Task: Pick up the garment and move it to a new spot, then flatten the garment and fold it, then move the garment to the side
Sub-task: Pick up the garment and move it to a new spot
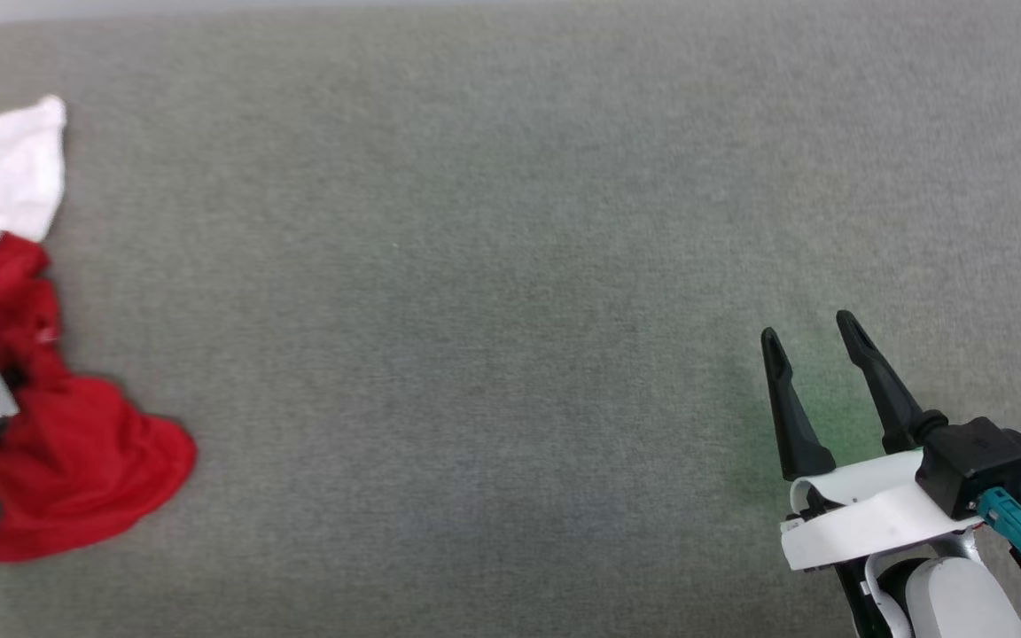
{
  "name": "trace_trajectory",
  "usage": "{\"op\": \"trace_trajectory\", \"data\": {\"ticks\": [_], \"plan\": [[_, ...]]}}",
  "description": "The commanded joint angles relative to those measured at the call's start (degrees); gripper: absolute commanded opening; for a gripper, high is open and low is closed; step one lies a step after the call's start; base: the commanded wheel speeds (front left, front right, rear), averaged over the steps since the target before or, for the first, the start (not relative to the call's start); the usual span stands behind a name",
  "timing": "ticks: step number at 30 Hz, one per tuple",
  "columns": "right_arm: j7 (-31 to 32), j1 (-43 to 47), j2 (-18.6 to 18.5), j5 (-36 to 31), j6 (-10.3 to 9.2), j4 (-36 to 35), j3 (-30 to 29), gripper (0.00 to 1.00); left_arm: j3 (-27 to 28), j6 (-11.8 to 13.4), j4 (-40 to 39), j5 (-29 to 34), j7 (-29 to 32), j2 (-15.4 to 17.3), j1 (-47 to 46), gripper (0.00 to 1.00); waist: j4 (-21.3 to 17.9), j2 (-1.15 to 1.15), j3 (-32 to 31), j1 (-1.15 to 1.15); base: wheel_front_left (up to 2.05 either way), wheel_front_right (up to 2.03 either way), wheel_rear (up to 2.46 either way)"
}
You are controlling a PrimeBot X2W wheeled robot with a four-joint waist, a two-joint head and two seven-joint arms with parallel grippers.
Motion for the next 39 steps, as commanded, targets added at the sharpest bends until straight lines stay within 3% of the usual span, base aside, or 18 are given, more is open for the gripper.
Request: {"op": "trace_trajectory", "data": {"ticks": [1, 17, 27, 34, 39], "plan": [[0.03, 0.38, -0.08, 0.47, 0.00, 0.06, -0.13, 1.00, -0.66, -0.56, -0.01, 0.42, -0.35, -1.25, -0.09, 0.00, 1.88, 0.00, -2.30, 0.00, 0.00, 0.00, 0.00], [0.45, 6.14, 0.08, 2.04, 0.00, 1.86, -0.77, 1.00, -6.72, -1.95, -12.28, 3.37, -15.48, 2.95, -3.64, 0.00, 7.74, 0.00, -15.00, 0.00, 0.00, 0.00, 0.00], [0.51, 8.69, 0.28, 2.76, 0.00, 2.14, -0.64, 1.00, -9.00, -1.45, -22.88, 6.48, -24.93, 3.00, -6.25, 0.00, 9.41, 0.00, -20.47, 0.00, 0.00, 0.00, 0.00], [0.19, 9.72, 0.35, 2.77, 0.00, 1.91, -1.57, 1.00, -9.62, 0.15, -29.28, 6.47, -24.60, 1.78, -5.53, 0.00, 8.69, 0.00, -21.99, 0.00, 0.00, 0.00, 0.00], [-0.21, 10.04, 0.41, 2.24, 0.00, 1.75, -3.31, 1.00, -9.62, 2.89, -35.16, 6.05, -22.71, 0.53, -2.98, 0.00, 6.85, 0.00, -22.54, 0.00, 0.00, 0.00, 0.00]]}}
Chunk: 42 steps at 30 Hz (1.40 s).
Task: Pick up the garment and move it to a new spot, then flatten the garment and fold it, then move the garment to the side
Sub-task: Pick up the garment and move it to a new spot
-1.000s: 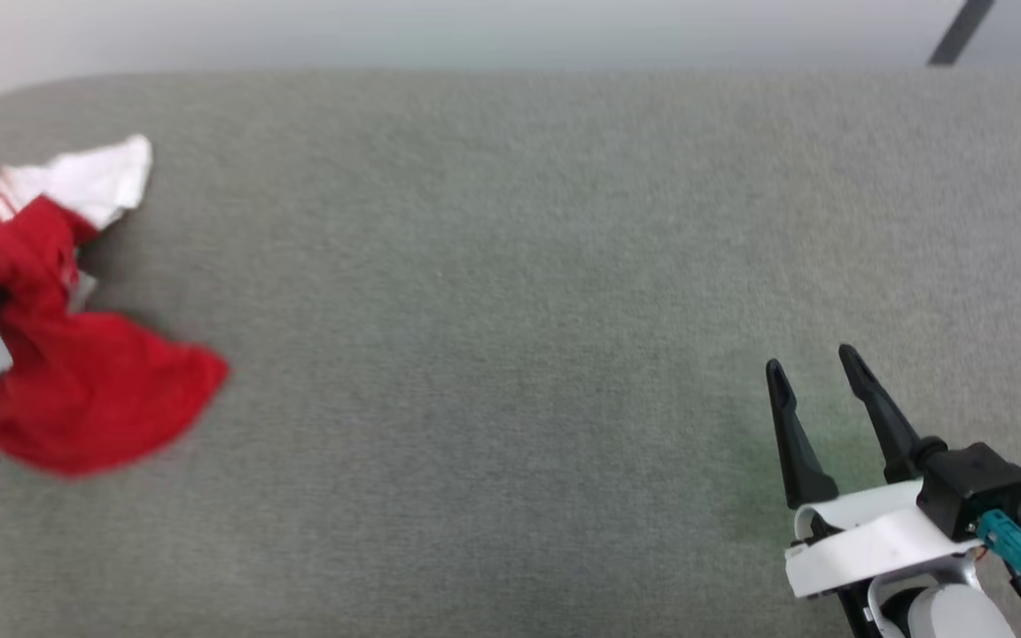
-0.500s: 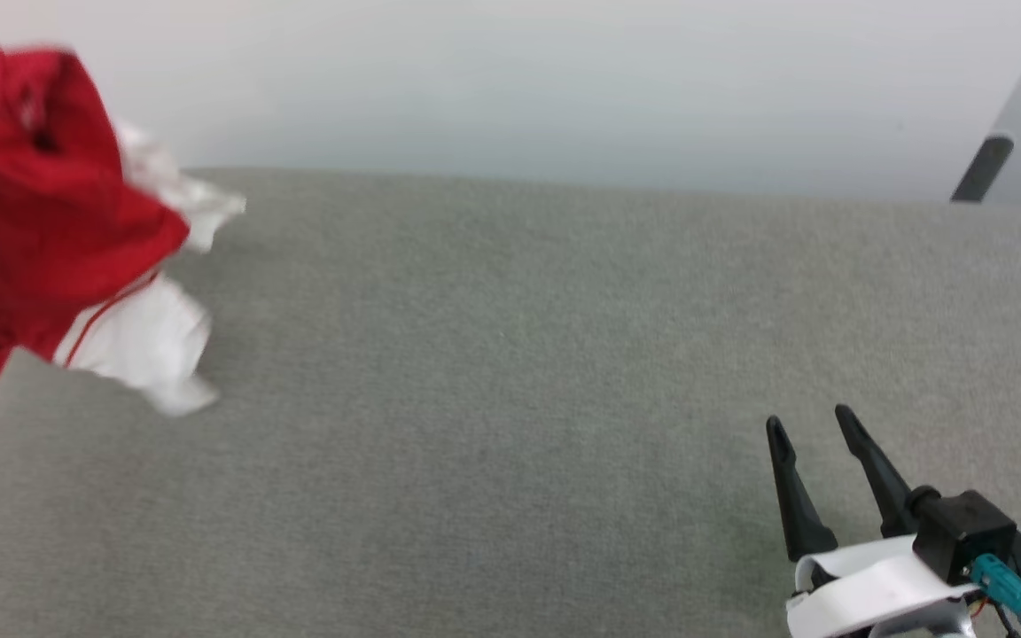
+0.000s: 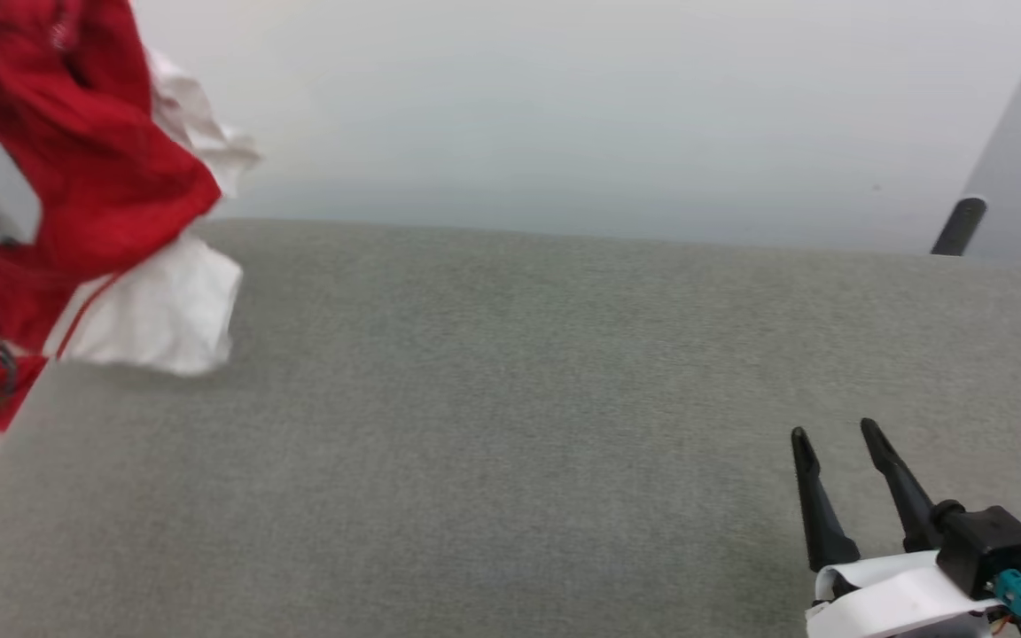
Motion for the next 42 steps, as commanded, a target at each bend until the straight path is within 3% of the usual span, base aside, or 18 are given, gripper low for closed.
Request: {"op": "trace_trajectory", "data": {"ticks": [1, 8, 15, 22, 32, 42], "plan": [[-0.24, 0.89, 0.14, -0.31, 0.00, -0.06, -0.69, 1.00, 0.02, 0.67, -1.51, -0.39, 0.42, -0.45, 1.16, 0.00, -1.23, 0.00, -0.34, 0.00, 0.00, 0.00, 0.00], [-0.39, 1.30, 0.18, -1.54, 0.01, -0.87, -4.23, 1.00, -0.36, 2.80, -9.47, -1.95, 3.65, -2.05, 6.12, 0.00, -5.09, 0.00, 0.22, 0.00, 0.00, 0.00, 0.00], [-0.07, 1.46, 0.19, -2.46, 0.00, -1.72, -8.06, 1.00, -2.01, 6.47, -15.99, -1.69, 5.71, -5.07, 9.92, 0.00, -10.98, 0.00, 1.20, 0.00, 0.00, 0.00, 0.00], [0.13, 2.40, 0.18, -2.06, 0.01, -2.77, -10.92, 1.00, -4.32, 8.66, -18.35, -2.05, 6.69, -8.33, 12.41, 0.00, -15.85, 0.00, 2.16, 0.00, 0.00, 0.00, 0.00], [-0.41, 1.47, 0.20, -1.13, 0.00, -2.63, -11.04, 1.00, -8.50, 9.02, -15.16, -2.30, 5.86, -12.60, 14.01, 0.00, -19.93, 0.00, 4.11, 0.00, 0.00, 0.00, 0.00], [-1.56, -0.10, 0.19, 0.03, 0.00, -0.22, -10.01, 1.00, -12.27, 7.48, -4.06, -3.33, 5.15, -15.82, 16.03, 0.00, -21.99, 0.00, 5.71, 0.00, 0.00, 0.00, 0.00]]}}
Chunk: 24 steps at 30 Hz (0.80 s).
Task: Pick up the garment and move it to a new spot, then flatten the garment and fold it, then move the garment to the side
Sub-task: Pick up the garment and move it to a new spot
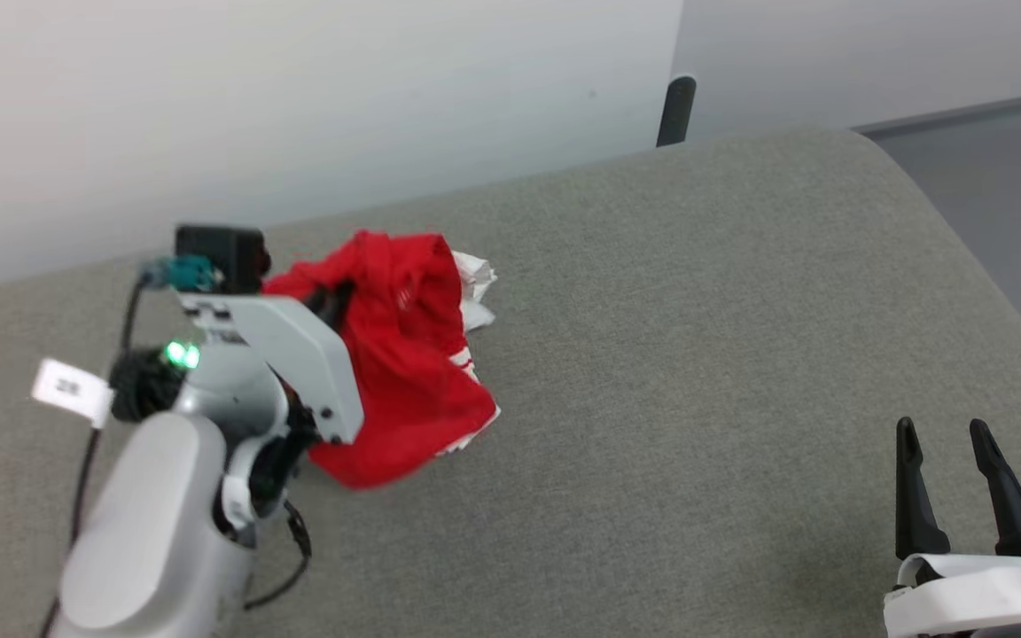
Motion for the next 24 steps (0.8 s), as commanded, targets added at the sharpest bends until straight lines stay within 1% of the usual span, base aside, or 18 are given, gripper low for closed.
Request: {"op": "trace_trajectory", "data": {"ticks": [1, 6, 10, 11, 12, 13, 14, 19, 20, 24], "plan": [[-0.25, -0.67, 0.14, 0.07, 0.00, 0.11, 0.28, 1.00, 0.00, -0.18, 0.70, -0.50, -0.34, -0.30, 0.62, 0.00, -0.31, 0.00, 0.37, 0.00, 0.00, 0.00, 0.00], [-0.72, -1.04, 0.14, 0.53, 0.00, 0.81, 0.57, 1.00, -1.52, -0.91, 7.19, -0.73, -1.17, -1.89, 1.24, 0.00, -0.17, 0.00, 1.03, 0.00, 0.00, 0.00, 0.00], [-0.83, -1.40, 0.14, 0.43, 0.00, 1.32, 0.71, 1.00, -2.90, -2.05, 12.11, -1.83, -0.85, -3.94, 0.30, 0.00, 0.83, 0.00, 1.05, 0.00, 0.00, 0.00, 0.00], [-0.84, -1.50, 0.14, 0.40, 0.00, 1.49, 0.84, 1.00, -3.27, -2.45, 13.12, -2.01, -0.50, -4.29, 0.04, 0.18, 1.12, 0.00, 0.91, 0.00, 0.00, 0.00, 0.00], [-0.80, -1.59, 0.14, 0.28, 0.00, 1.63, 0.92, 1.00, -3.82, -2.93, 14.06, -1.96, -0.20, -4.49, -0.36, 0.43, 1.46, 0.00, 0.72, 0.00, 0.00, 0.00, 0.00], [-0.82, -1.67, 0.13, 0.18, 0.00, 1.76, 0.99, 1.00, -4.15, -3.37, 14.76, -2.09, -0.08, -4.74, -0.76, 0.82, 1.79, 0.00, 0.50, 0.00, 0.00, 0.00, 0.00], [-0.85, -1.69, 0.14, 0.07, 0.00, 1.92, 1.02, 1.00, -4.34, -3.69, 15.50, -2.46, 0.28, -5.07, -1.03, 1.00, 2.17, 0.00, 0.22, 0.00, 0.00, 0.00, 0.00], [-0.76, -1.08, 0.13, -0.70, 0.00, 2.52, 1.39, 1.00, -5.48, -5.43, 17.36, -3.69, 2.36, -5.79, -1.93, 1.00, 4.36, 0.00, -1.84, 0.00, 0.00, 0.00, 0.00], [-0.66, -0.85, 0.13, -0.72, 0.00, 2.59, 1.41, 1.00, -5.67, -5.98, 17.42, -4.09, 2.83, -5.95, -1.98, 1.00, 4.89, 0.00, -2.36, 0.00, 0.00, 0.00, 0.00], [-0.22, -0.17, 0.13, -1.09, 0.00, 2.64, 1.78, 1.00, -6.27, -6.90, 16.40, -4.90, 4.13, -5.98, -1.73, 1.00, 6.99, 0.00, -4.20, 0.00, 0.00, 0.00, 0.00]]}}
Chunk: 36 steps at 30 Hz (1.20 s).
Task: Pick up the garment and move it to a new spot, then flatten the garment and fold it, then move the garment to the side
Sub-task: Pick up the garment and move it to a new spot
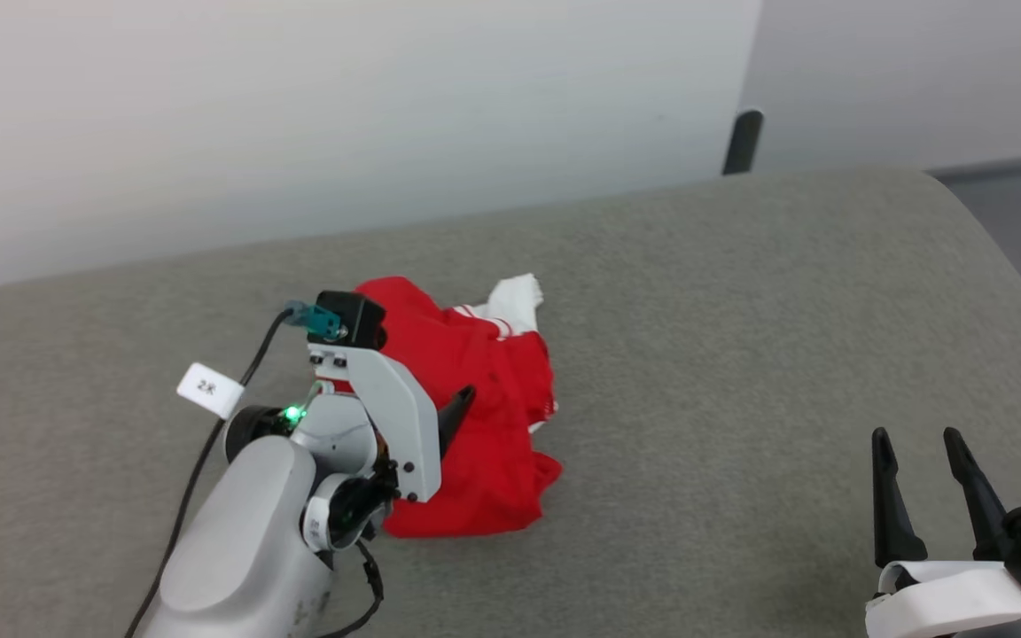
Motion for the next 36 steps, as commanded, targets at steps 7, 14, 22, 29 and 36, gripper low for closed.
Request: {"op": "trace_trajectory", "data": {"ticks": [7, 14, 22, 29, 36], "plan": [[0.59, 1.06, 0.13, -0.16, 0.01, -0.57, 1.05, 1.00, 0.34, -0.34, -6.19, 0.03, -0.15, 2.06, 1.10, 1.00, 5.84, 0.00, -3.72, 0.00, 0.00, 0.00, 0.00], [0.74, 1.39, 0.11, -0.41, 0.01, -0.57, 2.14, 1.00, 3.05, -0.59, -14.20, 1.17, -5.87, 6.23, 5.14, 1.00, 9.55, 0.00, -5.35, 0.00, 0.00, 0.00, 0.00], [0.38, 2.40, 0.11, -1.17, 0.01, -0.72, 1.99, 1.00, 7.08, -2.14, -18.37, 2.03, -19.13, 10.23, 14.19, 1.00, 12.45, 0.00, -6.38, 0.00, 0.00, 0.00, 0.00], [-0.12, 3.69, -0.34, -1.87, 0.01, -0.16, 0.85, 1.00, 8.51, -3.47, -18.05, 4.80, -31.56, 12.58, 21.33, 1.00, 14.51, 0.00, -7.18, 0.00, 0.00, 0.00, 0.00], [-0.63, 5.06, -0.80, -1.95, 0.01, 0.27, -0.53, 1.00, 11.21, -1.76, -17.29, 6.13, -40.74, 13.31, 27.46, 1.00, 15.98, 0.00, -7.94, 0.00, 0.00, 0.00, 0.00]]}}
